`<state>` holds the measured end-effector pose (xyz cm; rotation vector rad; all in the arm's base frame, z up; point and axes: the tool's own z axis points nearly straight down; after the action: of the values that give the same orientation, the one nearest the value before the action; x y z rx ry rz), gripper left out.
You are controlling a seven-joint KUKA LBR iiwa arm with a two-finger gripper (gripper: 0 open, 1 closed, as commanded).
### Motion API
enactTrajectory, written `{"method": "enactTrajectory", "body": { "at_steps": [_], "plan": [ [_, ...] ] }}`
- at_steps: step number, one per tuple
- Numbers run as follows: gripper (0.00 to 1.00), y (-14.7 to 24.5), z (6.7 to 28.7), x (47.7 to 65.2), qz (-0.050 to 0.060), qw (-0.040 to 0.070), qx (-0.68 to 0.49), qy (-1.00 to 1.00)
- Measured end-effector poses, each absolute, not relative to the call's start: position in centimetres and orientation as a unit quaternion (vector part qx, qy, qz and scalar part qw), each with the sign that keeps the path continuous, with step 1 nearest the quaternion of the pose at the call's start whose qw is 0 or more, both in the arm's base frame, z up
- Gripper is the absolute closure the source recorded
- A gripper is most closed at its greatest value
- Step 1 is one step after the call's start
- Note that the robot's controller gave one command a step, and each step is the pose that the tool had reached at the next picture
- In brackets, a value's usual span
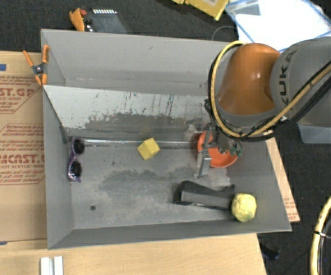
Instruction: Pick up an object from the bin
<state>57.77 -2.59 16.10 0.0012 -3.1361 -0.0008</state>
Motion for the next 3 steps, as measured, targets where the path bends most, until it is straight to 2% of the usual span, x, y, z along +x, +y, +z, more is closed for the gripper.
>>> {"method": "enactTrajectory", "body": {
  "at_steps": [1, 2, 3],
  "plan": [
    [0.00, -2.6, 16.6, 57.9, 0.000, -0.001, 0.001, -1.000],
    [0.00, -6.0, 9.1, 50.7, 0.000, -0.001, 0.004, -1.000],
    [0.00, -13.0, 13.8, 55.3, 0.000, -0.009, 0.002, -1.000]
  ]
}}
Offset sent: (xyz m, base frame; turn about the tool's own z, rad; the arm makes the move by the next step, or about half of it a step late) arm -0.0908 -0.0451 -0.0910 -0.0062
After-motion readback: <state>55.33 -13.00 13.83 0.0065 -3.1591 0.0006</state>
